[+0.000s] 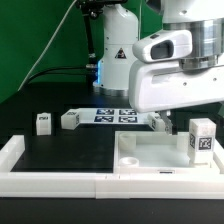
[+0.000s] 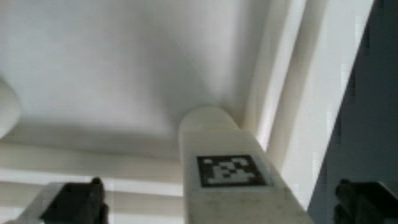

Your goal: Assemble one leg

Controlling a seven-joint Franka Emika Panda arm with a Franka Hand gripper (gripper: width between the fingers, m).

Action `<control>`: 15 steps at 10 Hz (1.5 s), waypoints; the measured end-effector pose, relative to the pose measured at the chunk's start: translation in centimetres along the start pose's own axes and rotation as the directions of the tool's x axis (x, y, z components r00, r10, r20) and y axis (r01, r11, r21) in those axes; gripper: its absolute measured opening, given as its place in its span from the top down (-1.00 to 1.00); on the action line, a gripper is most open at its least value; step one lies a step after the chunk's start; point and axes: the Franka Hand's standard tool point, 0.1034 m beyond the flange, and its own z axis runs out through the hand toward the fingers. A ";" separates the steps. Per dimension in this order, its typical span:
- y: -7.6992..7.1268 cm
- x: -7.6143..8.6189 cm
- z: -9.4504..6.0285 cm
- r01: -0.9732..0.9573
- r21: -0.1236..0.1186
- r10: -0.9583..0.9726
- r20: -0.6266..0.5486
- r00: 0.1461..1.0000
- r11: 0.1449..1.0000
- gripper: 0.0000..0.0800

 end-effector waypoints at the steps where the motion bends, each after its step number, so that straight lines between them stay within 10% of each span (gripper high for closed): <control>1: -0.3 -0.2 0.0 -0.016 0.014 0.015 0.095 0.995 1.000 -0.62; 4: -0.9 0.5 -0.1 -0.029 0.018 0.027 0.112 0.993 0.999 -0.51; 7: -0.8 0.5 -0.2 -0.030 0.018 0.028 0.111 0.993 0.999 0.25; 11: -0.8 0.5 -0.2 -0.096 0.014 0.094 0.112 0.989 0.995 0.25; 15: -1.7 0.8 0.2 -0.722 -0.009 0.719 0.107 0.687 0.691 0.26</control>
Offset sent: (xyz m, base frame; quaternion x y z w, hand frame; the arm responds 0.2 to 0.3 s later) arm 0.0000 0.0000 0.0000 0.0000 0.0000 0.0000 1.0000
